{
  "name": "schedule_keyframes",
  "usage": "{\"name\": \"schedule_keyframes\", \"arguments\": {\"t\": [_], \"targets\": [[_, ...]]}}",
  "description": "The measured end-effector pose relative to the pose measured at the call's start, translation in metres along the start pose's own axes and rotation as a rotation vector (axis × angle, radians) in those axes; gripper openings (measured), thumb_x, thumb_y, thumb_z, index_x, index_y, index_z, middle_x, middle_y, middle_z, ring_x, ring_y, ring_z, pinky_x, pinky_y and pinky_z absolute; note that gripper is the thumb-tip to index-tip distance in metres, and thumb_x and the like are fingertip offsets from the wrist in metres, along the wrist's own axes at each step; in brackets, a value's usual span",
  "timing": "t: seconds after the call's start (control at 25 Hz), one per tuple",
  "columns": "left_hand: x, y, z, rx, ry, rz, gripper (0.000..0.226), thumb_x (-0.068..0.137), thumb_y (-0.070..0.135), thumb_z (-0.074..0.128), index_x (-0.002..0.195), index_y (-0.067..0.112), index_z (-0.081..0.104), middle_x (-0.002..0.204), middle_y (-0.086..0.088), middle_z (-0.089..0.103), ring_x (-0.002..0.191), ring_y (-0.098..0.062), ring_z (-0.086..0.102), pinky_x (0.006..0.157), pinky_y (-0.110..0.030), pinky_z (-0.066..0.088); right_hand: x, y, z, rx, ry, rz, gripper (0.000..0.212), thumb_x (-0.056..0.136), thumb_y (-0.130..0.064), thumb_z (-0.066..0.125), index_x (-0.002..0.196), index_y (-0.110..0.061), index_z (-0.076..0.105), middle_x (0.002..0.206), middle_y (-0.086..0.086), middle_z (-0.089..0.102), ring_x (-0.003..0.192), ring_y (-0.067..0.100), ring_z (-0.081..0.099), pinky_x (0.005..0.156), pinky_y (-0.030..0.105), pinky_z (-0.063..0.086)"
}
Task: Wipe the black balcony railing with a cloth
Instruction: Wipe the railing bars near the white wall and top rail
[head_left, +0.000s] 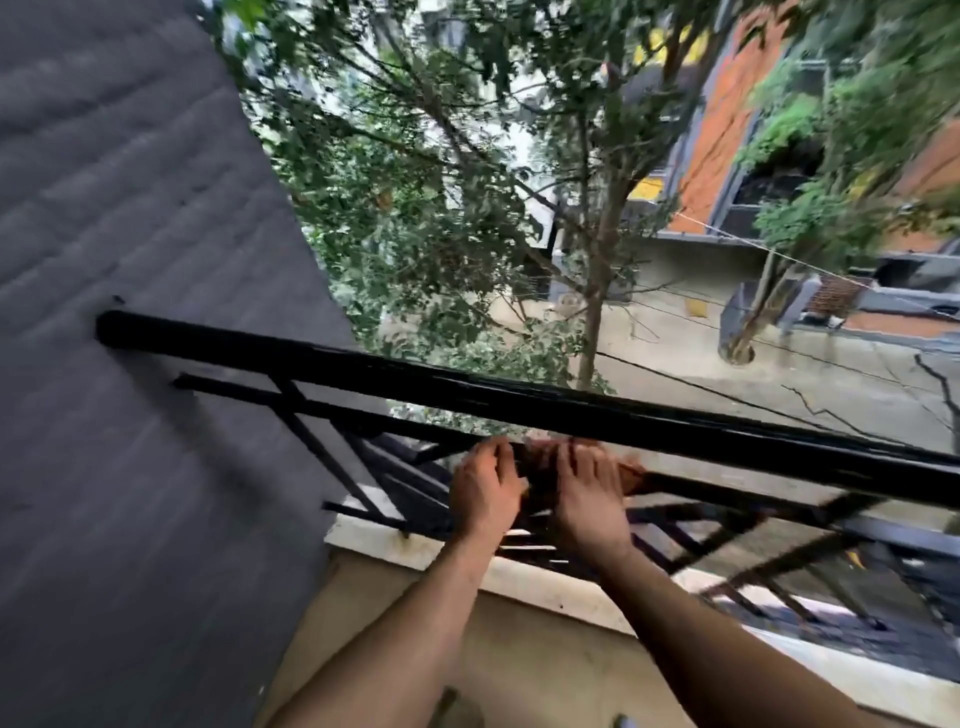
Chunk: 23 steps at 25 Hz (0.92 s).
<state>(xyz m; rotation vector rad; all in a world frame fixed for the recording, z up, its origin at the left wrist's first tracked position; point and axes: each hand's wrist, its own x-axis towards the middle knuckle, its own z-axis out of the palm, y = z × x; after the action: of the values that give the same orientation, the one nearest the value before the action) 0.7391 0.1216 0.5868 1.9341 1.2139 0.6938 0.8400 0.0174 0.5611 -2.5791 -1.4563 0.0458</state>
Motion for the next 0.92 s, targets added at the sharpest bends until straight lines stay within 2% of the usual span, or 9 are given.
{"name": "schedule_keyframes", "arguments": {"t": [0.12,0.28,0.32,0.4,0.48,0.56,0.6,0.8,0.92], "targets": [[0.052,-0.053,-0.063,-0.037,0.146,-0.105,0.029,0.098,0.03,0.05,0.1,0.013,0.074,0.092,-0.013,0.075,0.087,-0.035,0.069,0.074,-0.041,0.054,0.043,-0.094,0.018,0.207,0.096,0.026,0.059,0.077,-0.032,0.073,0.133,-0.018,0.059,0.119,0.006,0.058,0.111,0.032,0.053,0.105,0.044,0.039],[0.094,-0.092,-0.121,-0.046,0.223,-0.203,0.028,0.099,0.032,0.051,0.1,0.015,0.074,0.092,-0.01,0.076,0.089,-0.036,0.068,0.073,-0.039,0.052,0.082,-0.195,0.023,0.551,0.111,0.065,0.04,0.082,-0.031,0.05,0.119,-0.029,0.066,0.11,-0.002,0.067,0.107,0.028,0.06,0.096,0.047,0.046],[0.102,-0.101,-0.135,-0.064,0.257,-0.225,0.029,0.097,0.032,0.05,0.098,0.015,0.074,0.092,-0.011,0.076,0.09,-0.036,0.068,0.073,-0.039,0.053,0.095,-0.22,0.024,0.646,0.07,0.019,0.036,0.084,-0.035,0.05,0.115,-0.029,0.067,0.11,-0.004,0.068,0.107,0.025,0.061,0.095,0.046,0.047],[0.116,-0.117,-0.164,-0.125,0.389,-0.321,0.024,0.097,0.022,0.052,0.095,0.012,0.074,0.093,-0.015,0.075,0.089,-0.038,0.066,0.072,-0.036,0.049,0.116,-0.264,0.031,0.695,-0.082,-0.169,0.045,0.088,-0.042,0.051,0.126,-0.023,0.066,0.129,0.002,0.065,0.125,0.027,0.056,0.109,0.04,0.041],[0.126,-0.137,-0.192,-0.151,0.484,-0.378,0.019,0.098,0.015,0.056,0.091,0.008,0.072,0.091,-0.018,0.074,0.086,-0.038,0.066,0.069,-0.032,0.045,0.135,-0.287,0.043,0.503,-0.155,-0.411,0.06,0.088,-0.044,0.057,0.142,-0.018,0.058,0.152,0.008,0.05,0.145,0.029,0.039,0.123,0.036,0.026],[0.128,-0.15,-0.202,-0.133,0.465,-0.333,0.017,0.097,0.016,0.058,0.091,0.009,0.072,0.089,-0.015,0.074,0.083,-0.035,0.067,0.069,-0.034,0.05,0.144,-0.286,0.049,0.266,-0.135,-0.553,0.067,0.085,-0.044,0.063,0.146,-0.018,0.054,0.158,0.008,0.041,0.147,0.031,0.034,0.123,0.041,0.027],[0.128,-0.151,-0.199,-0.126,0.425,-0.296,0.018,0.097,0.02,0.058,0.092,0.011,0.073,0.088,-0.013,0.074,0.083,-0.033,0.068,0.07,-0.036,0.053,0.144,-0.279,0.049,0.224,-0.118,-0.539,0.068,0.084,-0.045,0.062,0.145,-0.019,0.054,0.158,0.006,0.041,0.144,0.031,0.037,0.119,0.042,0.032],[0.122,-0.117,-0.142,0.085,0.072,0.094,0.024,0.092,0.027,0.05,0.088,0.015,0.07,0.085,-0.01,0.071,0.083,-0.033,0.066,0.075,-0.041,0.056,0.088,-0.178,0.039,0.199,0.076,-0.252,0.058,0.075,-0.048,0.079,0.124,-0.021,0.065,0.129,0.001,0.06,0.111,0.032,0.056,0.094,0.041,0.044],[0.104,-0.092,-0.1,0.212,-0.088,0.335,0.032,0.092,0.032,0.048,0.083,0.01,0.07,0.078,-0.013,0.068,0.075,-0.036,0.066,0.067,-0.038,0.055,0.042,-0.093,0.029,0.057,0.081,0.082,0.057,0.07,-0.047,0.078,0.123,-0.027,0.066,0.119,-0.001,0.061,0.107,0.033,0.056,0.091,0.043,0.044]]}}
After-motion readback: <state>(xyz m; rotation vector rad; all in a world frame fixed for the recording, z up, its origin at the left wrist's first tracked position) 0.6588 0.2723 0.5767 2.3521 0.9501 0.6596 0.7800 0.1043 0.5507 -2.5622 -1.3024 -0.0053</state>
